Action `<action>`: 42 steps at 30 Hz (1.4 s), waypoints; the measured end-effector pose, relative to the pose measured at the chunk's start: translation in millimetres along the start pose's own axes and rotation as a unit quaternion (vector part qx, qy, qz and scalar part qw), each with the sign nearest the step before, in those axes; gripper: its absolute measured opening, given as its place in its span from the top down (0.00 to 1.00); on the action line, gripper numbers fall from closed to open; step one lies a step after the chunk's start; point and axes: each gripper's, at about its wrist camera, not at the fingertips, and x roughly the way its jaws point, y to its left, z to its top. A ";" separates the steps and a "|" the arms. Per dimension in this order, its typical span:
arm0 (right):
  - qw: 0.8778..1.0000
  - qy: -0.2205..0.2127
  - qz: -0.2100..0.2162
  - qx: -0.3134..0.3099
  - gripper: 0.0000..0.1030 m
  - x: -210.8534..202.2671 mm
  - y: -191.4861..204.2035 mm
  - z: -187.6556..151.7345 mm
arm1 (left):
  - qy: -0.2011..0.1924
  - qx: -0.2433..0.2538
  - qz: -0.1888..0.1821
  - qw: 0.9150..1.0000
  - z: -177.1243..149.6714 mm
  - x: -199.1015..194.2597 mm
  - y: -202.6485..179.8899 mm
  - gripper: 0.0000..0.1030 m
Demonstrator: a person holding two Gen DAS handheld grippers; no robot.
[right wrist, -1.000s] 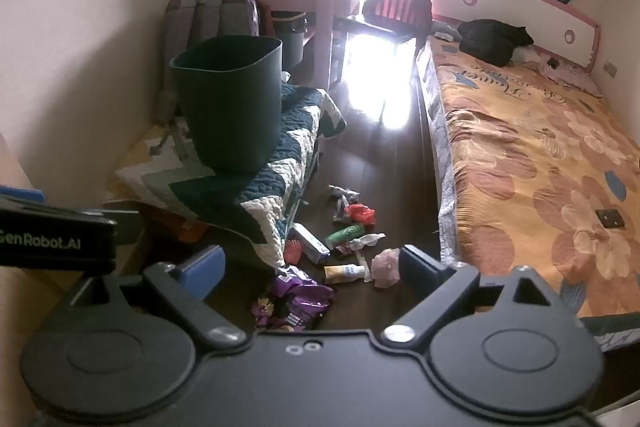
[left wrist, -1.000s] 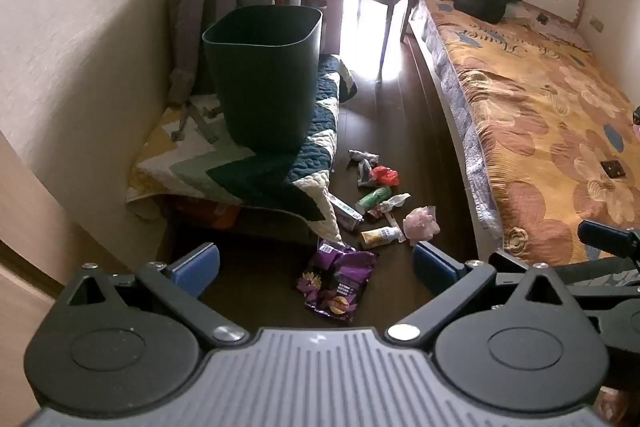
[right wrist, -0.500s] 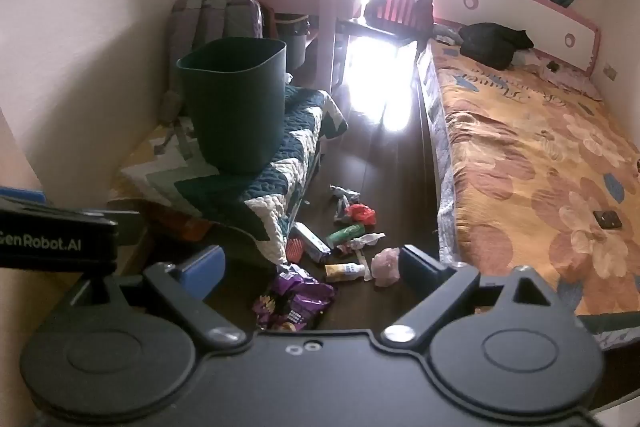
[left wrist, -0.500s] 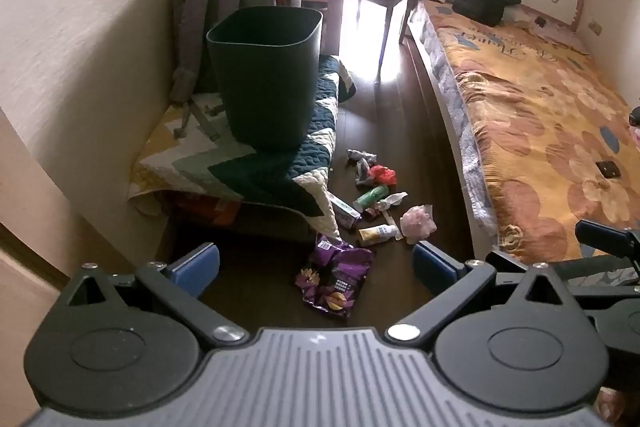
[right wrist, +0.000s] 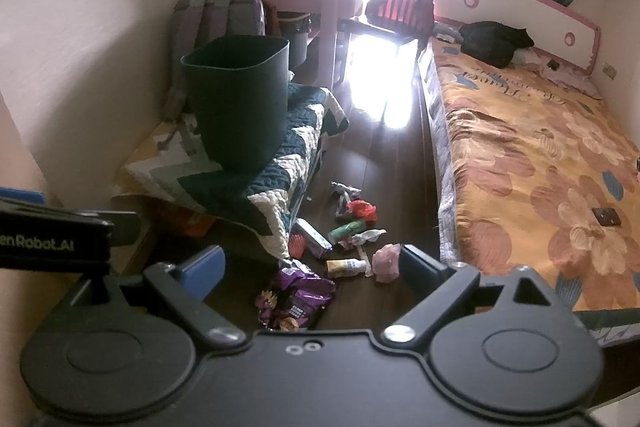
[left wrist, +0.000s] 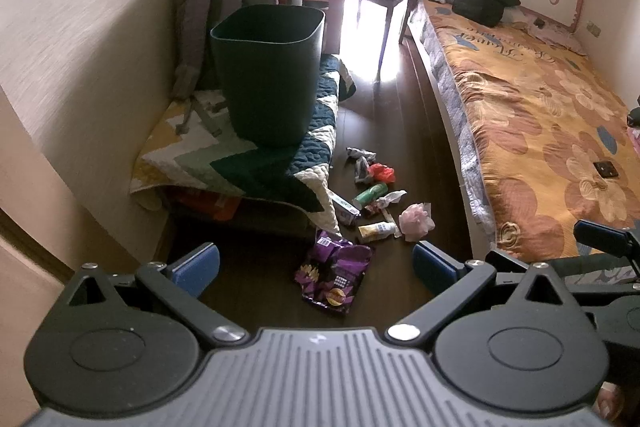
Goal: Collect trash
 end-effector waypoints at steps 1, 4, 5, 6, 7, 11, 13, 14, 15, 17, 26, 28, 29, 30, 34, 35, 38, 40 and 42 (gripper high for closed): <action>1.000 0.001 0.001 0.000 0.09 -2.3 -0.1 0.4 | 0.000 0.000 0.000 1.000 -1.7 -2.4 0.7 0.00; 1.000 0.002 0.002 -0.002 0.09 -8.4 4.6 -9.6 | 0.000 -0.001 0.000 1.000 -4.6 -4.8 3.0 0.00; 1.000 0.002 0.002 -0.002 0.09 -10.0 5.2 -9.7 | 0.000 -0.001 0.000 1.000 -4.2 -4.5 3.0 0.00; 1.000 0.002 0.002 -0.002 0.09 -11.7 5.7 -9.7 | 0.000 -0.001 0.000 1.000 -3.9 -4.3 2.8 0.00; 1.000 0.001 0.002 -0.001 0.09 -10.2 5.5 -9.7 | 0.001 -0.002 0.000 1.000 -4.3 -4.6 4.2 0.00; 1.000 0.002 0.001 -0.001 0.09 -8.2 4.8 -9.7 | 0.001 -0.002 -0.001 1.000 -4.4 -5.7 6.7 0.00; 1.000 0.003 0.001 0.000 0.09 -7.4 4.9 -10.2 | 0.000 -0.001 0.000 1.000 -4.9 -5.9 6.2 0.00; 1.000 0.004 0.001 0.000 0.09 -4.7 4.8 -10.0 | 0.000 -0.001 0.000 1.000 -5.0 -6.2 6.6 0.00; 1.000 0.004 0.000 0.000 0.09 -6.1 5.6 -10.7 | 0.000 -0.001 -0.001 1.000 -5.6 -7.6 8.0 0.00; 1.000 0.004 0.001 0.000 0.09 -5.8 4.6 -10.5 | 0.001 -0.002 -0.001 1.000 -5.1 -7.4 9.0 0.00; 1.000 0.004 0.001 0.006 0.09 -5.9 2.0 -11.3 | 0.003 0.000 0.001 1.000 -7.4 -9.6 13.1 0.00; 1.000 0.003 0.001 0.011 0.09 -5.7 -2.8 -11.2 | 0.006 0.000 0.002 1.000 -7.8 -7.8 14.7 0.00; 1.000 0.002 0.002 0.011 0.09 -5.8 -5.0 -11.4 | 0.007 0.000 0.001 1.000 -8.6 -7.5 15.2 0.00; 1.000 0.002 0.001 0.009 0.09 -6.2 -5.2 -11.7 | 0.008 0.000 0.001 1.000 -9.5 -8.2 16.5 0.00; 1.000 0.002 0.003 0.011 0.09 -5.1 -9.4 -10.7 | 0.007 0.001 0.002 1.000 -9.6 -8.9 17.3 0.00; 1.000 0.002 0.003 0.011 0.09 -5.2 -9.7 -10.7 | 0.006 0.001 0.004 1.000 -10.8 -8.4 14.4 0.00; 1.000 0.004 0.003 0.010 0.10 -3.6 -7.8 -9.8 | 0.007 0.001 0.004 1.000 -10.1 -7.1 11.8 0.00; 1.000 0.003 0.003 0.010 0.10 -3.3 -7.8 -10.3 | 0.007 0.001 0.004 1.000 -10.7 -7.2 11.4 0.00; 1.000 0.003 0.002 0.011 0.10 -3.3 -7.2 -10.4 | 0.008 0.002 0.005 1.000 -11.1 -6.9 11.0 0.00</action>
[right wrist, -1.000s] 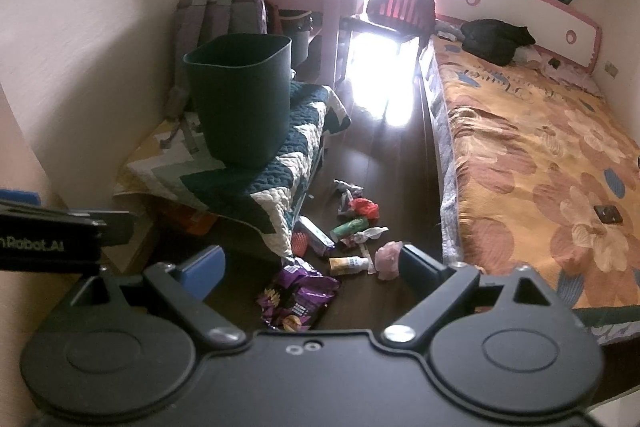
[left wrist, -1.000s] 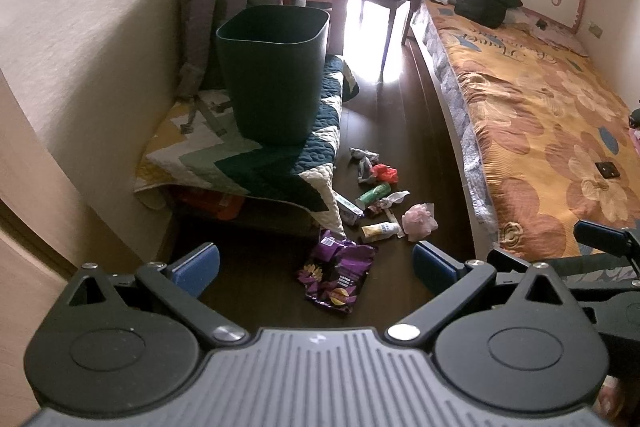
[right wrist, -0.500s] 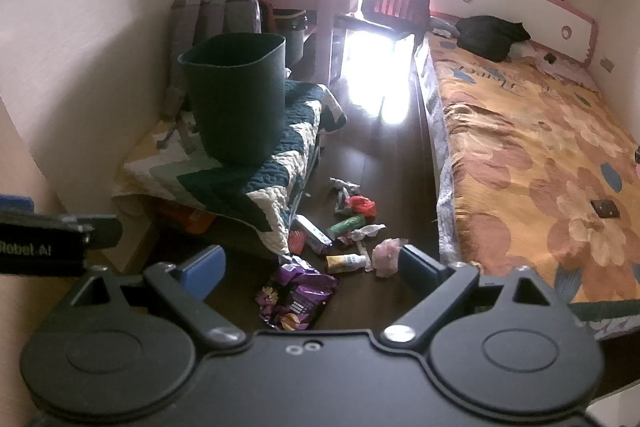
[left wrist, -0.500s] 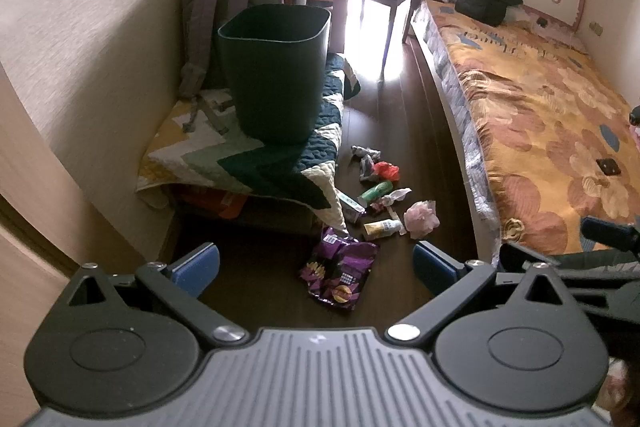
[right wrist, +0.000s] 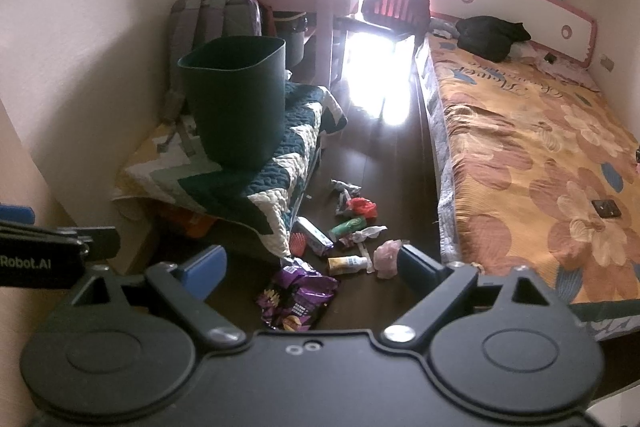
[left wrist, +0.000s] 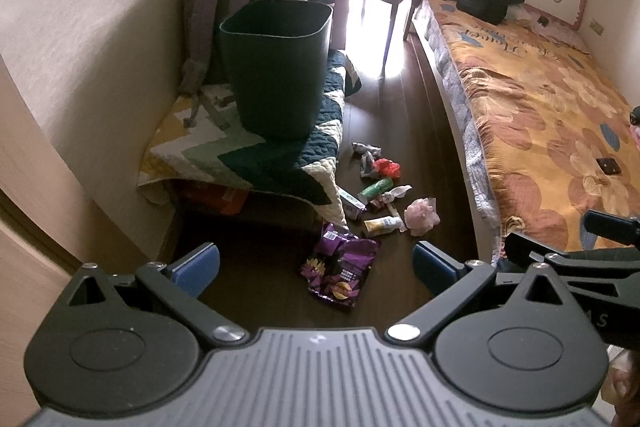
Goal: Collect trash
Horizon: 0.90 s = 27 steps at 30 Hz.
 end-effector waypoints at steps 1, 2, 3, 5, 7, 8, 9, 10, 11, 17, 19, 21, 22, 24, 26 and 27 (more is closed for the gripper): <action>1.000 0.000 0.000 0.000 0.10 0.0 0.0 0.1 | 0.000 -0.001 0.001 1.000 0.6 1.6 -1.4 0.00; 1.000 0.000 0.000 0.001 0.10 0.0 -0.2 -0.1 | -0.001 -0.001 0.001 1.000 0.7 1.9 -1.2 0.00; 1.000 0.000 0.001 0.001 0.10 0.1 -0.3 -0.4 | -0.001 -0.001 0.000 1.000 0.7 2.0 -1.0 0.00; 1.000 0.000 0.000 0.000 0.10 -0.4 1.2 -0.5 | -0.001 -0.002 0.000 1.000 1.1 2.1 -1.1 0.00; 1.000 0.000 0.000 0.001 0.10 -0.2 0.6 -0.7 | -0.002 -0.003 -0.001 1.000 1.8 2.7 -1.3 0.00; 1.000 -0.001 0.000 0.001 0.10 -0.1 0.4 -1.0 | -0.002 -0.004 0.000 1.000 2.7 3.2 -1.4 0.00; 1.000 -0.001 -0.001 0.000 0.10 0.6 1.2 -0.9 | -0.003 -0.004 0.000 1.000 3.2 3.7 -1.6 0.00; 1.000 0.000 -0.001 -0.001 0.10 1.2 1.1 -1.2 | -0.004 -0.004 0.000 1.000 4.0 4.6 -1.6 0.00; 1.000 0.000 0.000 0.000 0.10 0.6 0.6 -1.0 | -0.005 -0.003 0.001 1.000 4.3 5.3 -2.3 0.00; 1.000 0.001 0.000 0.001 0.10 2.5 0.7 -2.7 | -0.003 -0.003 0.000 1.000 5.4 7.7 -2.6 0.00; 1.000 0.004 0.000 0.001 0.10 5.9 1.1 -2.8 | 0.000 -0.003 -0.001 1.000 7.6 11.2 -1.7 0.00; 1.000 0.006 0.000 0.002 0.11 9.6 1.5 -3.0 | 0.003 -0.002 -0.002 1.000 11.1 15.4 -0.4 0.00; 1.000 0.009 -0.001 0.002 0.11 13.5 2.9 0.4 | 0.003 -0.002 -0.002 1.000 10.5 16.5 -0.3 0.00; 1.000 0.012 0.000 0.002 0.11 20.0 3.2 3.3 | 0.003 -0.001 -0.002 1.000 11.4 19.8 -0.2 0.00; 1.000 0.013 -0.001 0.002 0.11 25.9 3.5 6.5 | 0.004 0.001 -0.003 1.000 16.7 27.9 1.4 0.00; 1.000 0.013 -0.001 0.002 0.11 29.2 3.1 9.0 | 0.005 0.002 -0.005 1.000 20.2 33.5 2.0 0.00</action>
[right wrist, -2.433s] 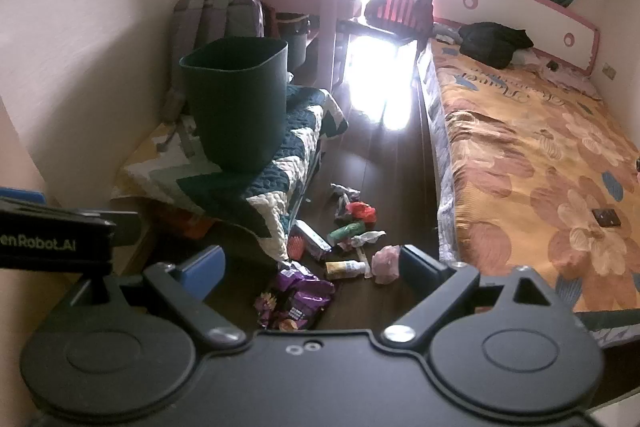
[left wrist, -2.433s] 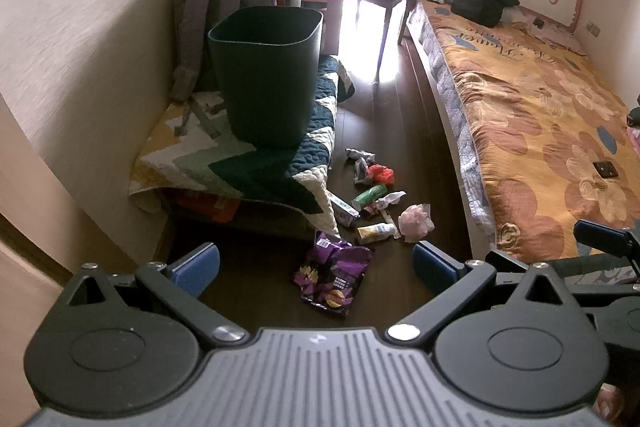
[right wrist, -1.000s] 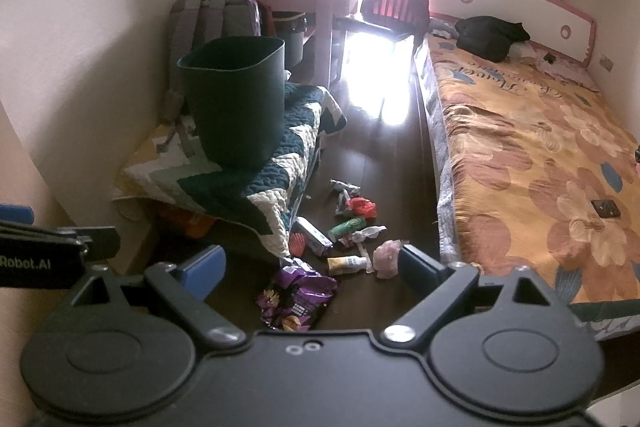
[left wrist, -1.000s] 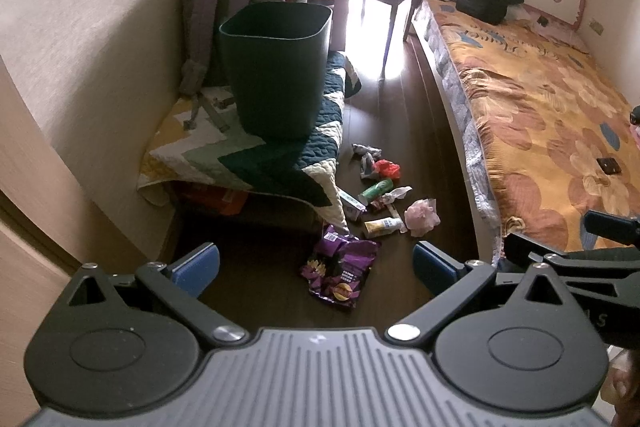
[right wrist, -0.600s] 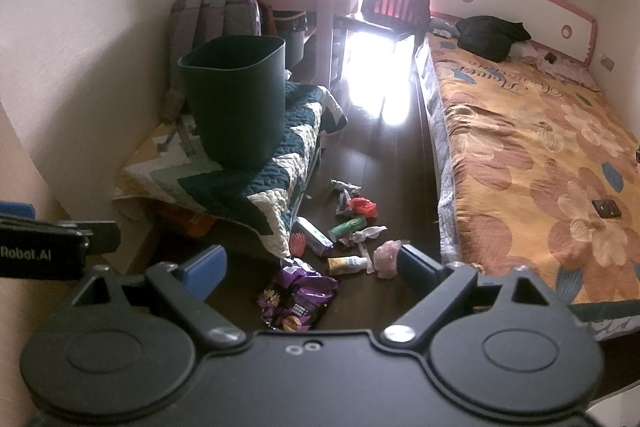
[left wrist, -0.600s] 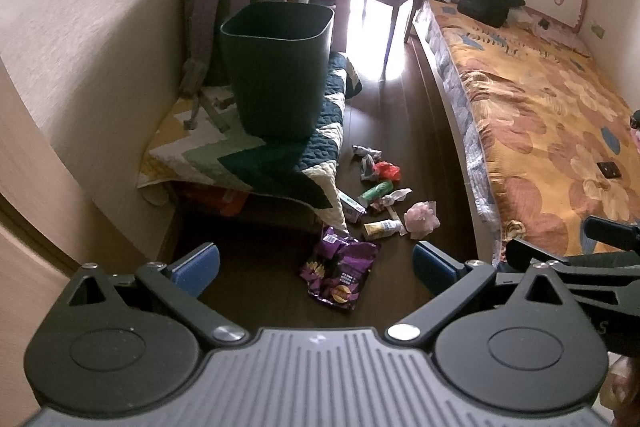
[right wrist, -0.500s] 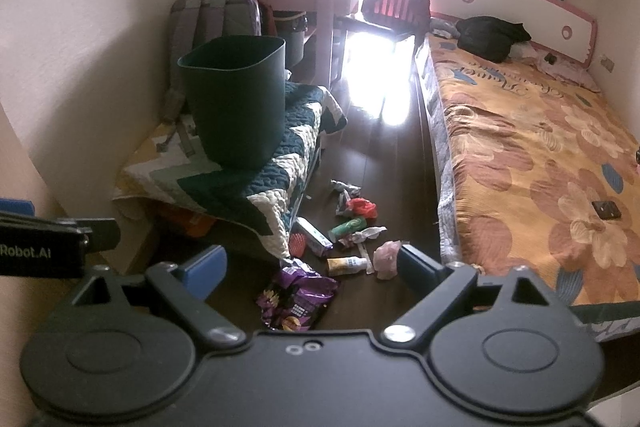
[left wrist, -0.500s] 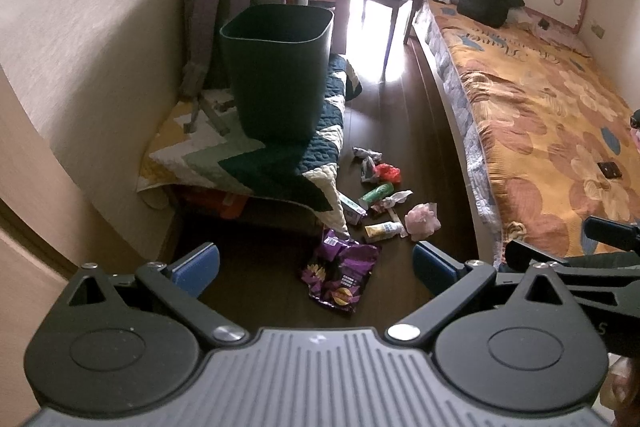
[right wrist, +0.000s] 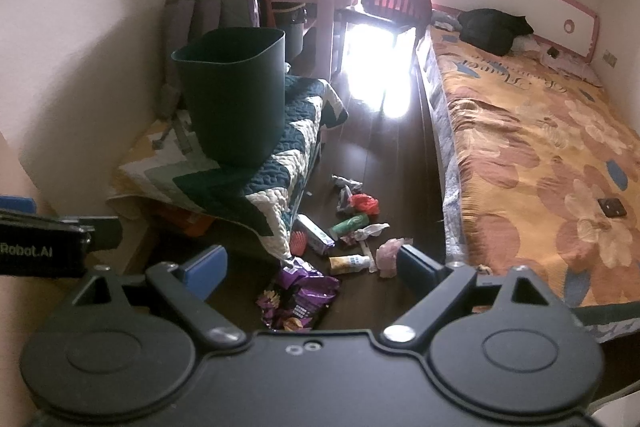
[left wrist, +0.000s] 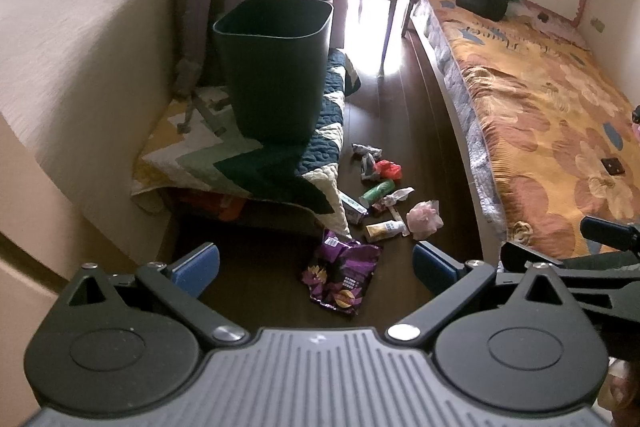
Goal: Collect trash
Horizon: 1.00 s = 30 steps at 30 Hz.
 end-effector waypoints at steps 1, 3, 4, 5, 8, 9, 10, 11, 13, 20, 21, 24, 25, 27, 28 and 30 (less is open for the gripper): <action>1.000 0.000 0.000 0.001 0.11 3.1 -1.7 1.9 | 0.000 0.001 -0.001 1.000 2.7 4.1 -0.5 0.00; 1.000 0.001 -0.003 0.004 0.11 10.9 -5.2 5.5 | 0.000 0.007 -0.002 1.000 9.8 13.2 -4.3 0.00; 1.000 0.002 -0.003 0.005 0.11 15.4 -7.5 7.6 | 0.001 0.009 -0.002 1.000 13.5 18.5 -6.3 0.00; 1.000 0.004 -0.002 0.004 0.11 20.5 -10.6 10.0 | 0.003 0.009 -0.002 1.000 16.2 23.8 -9.3 0.00; 1.000 0.010 0.001 -0.003 0.11 39.6 -17.4 18.9 | 0.011 0.007 0.003 1.000 26.9 44.5 -16.7 0.00; 1.000 0.012 0.004 -0.006 0.11 47.5 -21.4 21.0 | 0.013 0.006 0.006 1.000 29.1 50.5 -18.7 0.00; 1.000 0.013 0.010 -0.008 0.11 56.7 -25.7 23.0 | 0.016 0.004 0.011 1.000 32.1 60.8 -21.0 0.00; 1.000 0.016 0.014 -0.012 0.11 66.1 -29.2 25.0 | 0.019 0.000 0.015 1.000 33.8 70.0 -23.4 0.00; 0.999 0.022 0.021 -0.023 0.11 88.1 -36.2 27.3 | 0.027 -0.012 0.023 0.999 35.4 89.4 -23.8 0.00; 0.995 0.042 0.029 -0.080 0.11 180.4 -42.3 5.0 | 0.062 -0.020 0.035 0.997 23.8 191.4 -23.0 0.00; 0.995 0.051 0.029 -0.080 0.11 196.2 -42.2 -2.4 | 0.069 -0.019 0.030 0.997 19.9 208.7 -18.9 0.00; 0.993 0.078 0.017 -0.086 0.11 253.3 -39.8 -30.7 | 0.085 0.000 0.021 0.996 -1.0 273.7 -12.7 0.00; 0.993 0.085 0.017 -0.083 0.11 278.3 -39.8 -43.3 | 0.090 0.006 0.020 0.996 -9.5 298.8 -9.6 0.00; 0.993 0.094 0.009 -0.077 0.12 320.4 -40.6 -63.2 | 0.109 0.010 0.020 0.994 -27.3 346.9 -4.8 0.00; 0.992 0.098 0.003 -0.075 0.12 344.3 -41.3 -74.6 | 0.118 0.011 0.021 0.993 -36.9 371.2 -2.6 0.00; 0.992 0.110 0.001 -0.069 0.14 386.7 -46.4 -97.4 | 0.131 0.016 0.024 0.991 -55.2 418.0 2.8 0.00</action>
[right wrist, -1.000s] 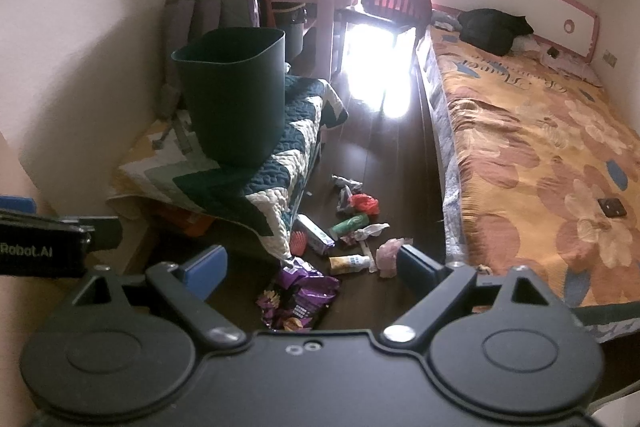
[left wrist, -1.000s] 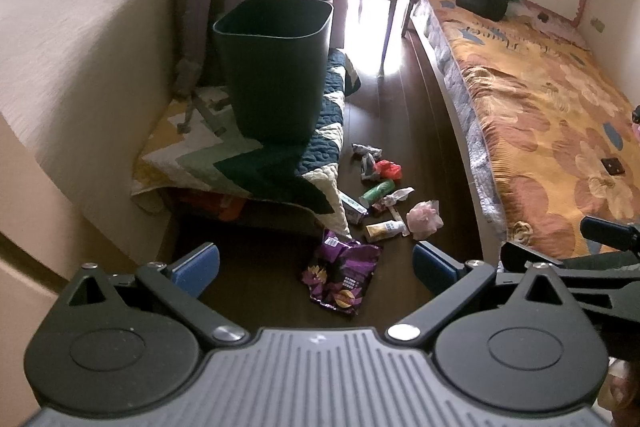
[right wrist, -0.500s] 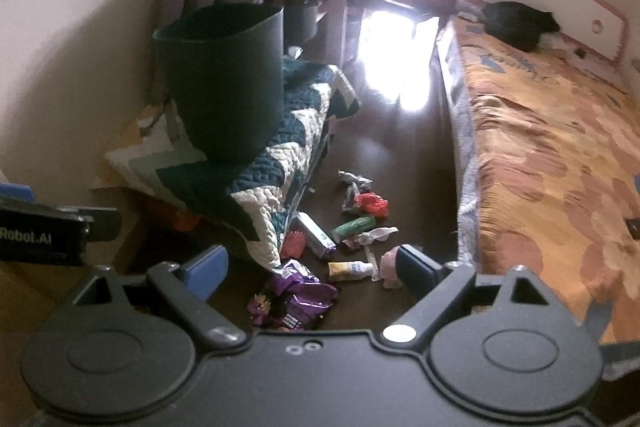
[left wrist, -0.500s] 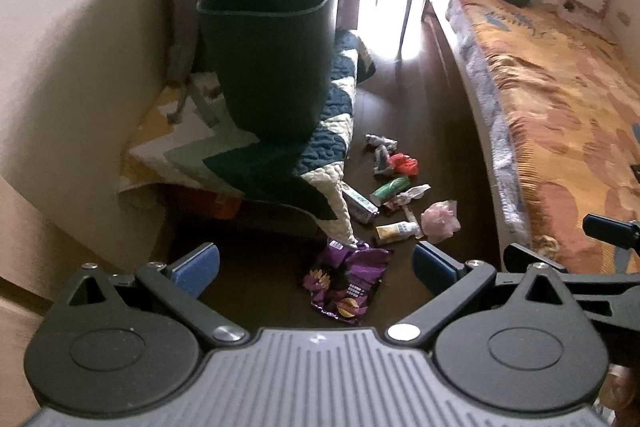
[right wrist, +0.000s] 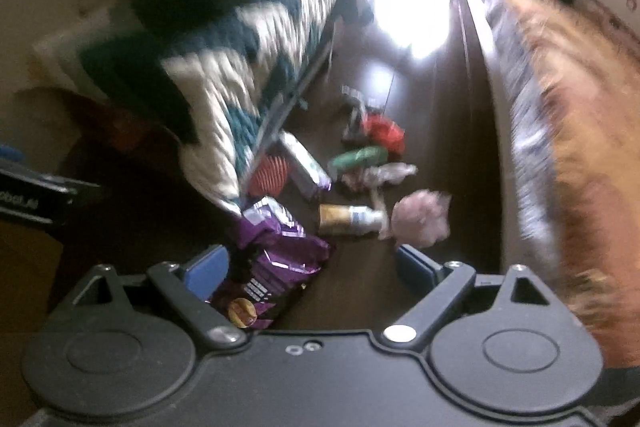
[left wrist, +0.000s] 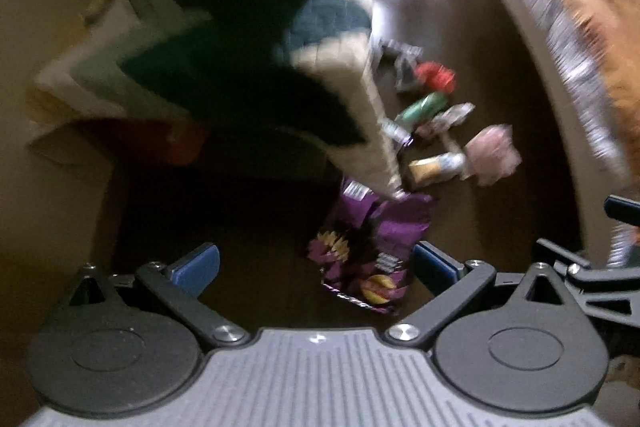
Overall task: Collect trash
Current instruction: 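Lower the left tool onto the purple snack bag while the right tool lowers to the yogurt bottle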
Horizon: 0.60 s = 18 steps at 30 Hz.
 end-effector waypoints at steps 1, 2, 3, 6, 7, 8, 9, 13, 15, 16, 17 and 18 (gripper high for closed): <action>1.000 0.007 -0.007 0.000 0.15 25.7 -1.3 -6.9 | 0.007 0.004 0.000 1.000 -2.5 20.8 -0.8 0.00; 1.000 0.011 -0.009 0.000 0.16 46.6 -4.0 -11.9 | 0.014 0.007 -0.003 1.000 -4.3 44.3 -1.8 0.00; 1.000 0.015 -0.012 0.001 0.16 66.9 -8.2 -15.0 | 0.018 0.008 -0.005 1.000 -6.1 62.9 -2.8 0.00; 1.000 0.016 -0.025 0.007 0.16 119.1 -23.6 -19.6 | 0.017 0.021 -0.004 1.000 -13.2 108.3 -15.4 0.00; 0.999 0.015 -0.028 0.008 0.16 135.9 -30.8 -19.6 | 0.017 0.020 -0.008 1.000 -16.3 118.8 -20.4 0.00; 0.999 0.012 -0.033 0.007 0.16 150.5 -36.7 -18.8 | 0.020 0.019 -0.015 1.000 -18.2 129.6 -25.1 0.00; 0.999 0.009 -0.039 0.004 0.16 165.1 -42.6 -18.1 | 0.023 0.020 -0.018 0.999 -21.5 141.6 -31.5 0.00; 0.998 0.011 -0.054 0.032 0.16 221.6 -70.4 -12.1 | 0.020 0.041 -0.028 0.999 -25.7 187.4 -58.8 0.00; 0.996 0.019 -0.054 0.068 0.16 244.9 -84.1 -8.5 | 0.016 0.072 -0.043 0.996 -21.3 209.0 -74.0 0.00; 0.995 0.022 -0.056 0.084 0.16 254.3 -89.1 -7.5 | 0.007 0.101 -0.043 0.994 -21.3 215.7 -83.2 0.00; 0.994 0.022 -0.055 0.095 0.16 263.0 -93.8 -6.7 | -0.011 0.130 -0.039 0.991 -21.8 220.1 -91.2 0.00; 0.993 0.021 -0.055 0.101 0.16 272.9 -97.0 -6.1 | -0.027 0.153 -0.042 0.987 -22.7 224.0 -97.2 0.00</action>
